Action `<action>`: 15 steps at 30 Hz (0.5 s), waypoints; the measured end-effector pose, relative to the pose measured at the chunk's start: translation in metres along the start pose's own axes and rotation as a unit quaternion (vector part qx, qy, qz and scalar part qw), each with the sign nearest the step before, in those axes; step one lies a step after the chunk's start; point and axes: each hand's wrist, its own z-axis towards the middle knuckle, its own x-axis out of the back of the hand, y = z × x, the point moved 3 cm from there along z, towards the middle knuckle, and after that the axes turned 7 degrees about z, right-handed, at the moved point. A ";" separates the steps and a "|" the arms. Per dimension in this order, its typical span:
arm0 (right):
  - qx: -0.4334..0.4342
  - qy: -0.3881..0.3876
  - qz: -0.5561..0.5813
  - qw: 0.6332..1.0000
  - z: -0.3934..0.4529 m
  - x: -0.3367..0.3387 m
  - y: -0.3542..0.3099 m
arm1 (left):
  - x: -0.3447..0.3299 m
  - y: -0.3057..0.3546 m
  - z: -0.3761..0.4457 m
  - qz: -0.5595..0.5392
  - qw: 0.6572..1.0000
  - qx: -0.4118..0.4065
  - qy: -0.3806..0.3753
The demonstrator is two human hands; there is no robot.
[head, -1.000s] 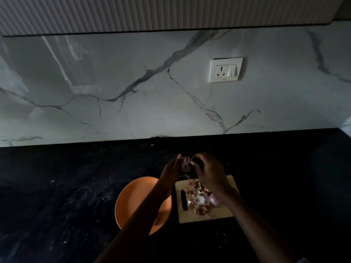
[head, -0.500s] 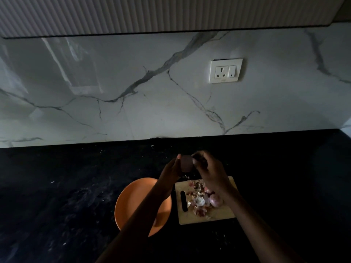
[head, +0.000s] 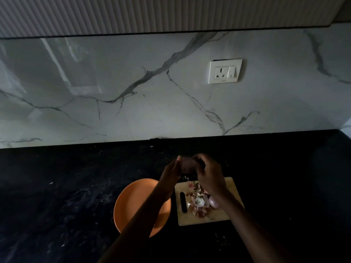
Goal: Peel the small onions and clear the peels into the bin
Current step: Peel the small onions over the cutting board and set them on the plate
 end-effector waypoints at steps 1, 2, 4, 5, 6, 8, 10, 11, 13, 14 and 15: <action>-0.003 0.005 -0.007 1.000 0.000 -0.001 0.000 | 0.000 0.002 -0.001 -0.002 1.000 -0.008 -0.004; -0.011 0.009 -0.007 1.000 0.001 -0.002 0.001 | 0.000 0.003 -0.001 -0.004 1.000 -0.017 -0.007; -0.030 0.021 0.013 0.999 0.001 -0.002 0.000 | 0.000 0.004 -0.001 -0.002 0.999 -0.027 -0.020; -0.041 0.033 0.026 0.998 0.000 -0.001 0.000 | 0.001 0.006 -0.002 -0.001 0.999 -0.028 -0.022; -0.056 0.042 0.041 0.997 -0.001 -0.001 0.000 | 0.001 0.006 -0.001 -0.004 0.999 -0.028 -0.023; -0.088 0.052 0.067 0.992 -0.002 -0.003 0.000 | 0.001 0.003 0.000 -0.001 0.999 -0.021 -0.035; -0.137 0.076 0.100 0.983 -0.002 -0.004 0.005 | 0.003 0.001 0.002 0.003 0.999 -0.023 -0.033; -0.170 0.099 0.122 0.973 0.000 -0.002 0.009 | 0.003 0.000 0.002 -0.006 0.999 -0.021 -0.029; -0.184 0.130 0.120 0.967 0.003 0.009 0.017 | 0.006 -0.002 0.002 -0.029 0.999 -0.012 -0.015; -0.173 0.122 0.099 0.972 0.005 0.015 0.018 | 0.009 -0.004 0.002 -0.039 0.999 -0.007 -0.007; -0.159 0.093 0.071 0.980 0.005 0.019 0.019 | 0.012 -0.005 0.002 -0.044 0.999 -0.004 -0.001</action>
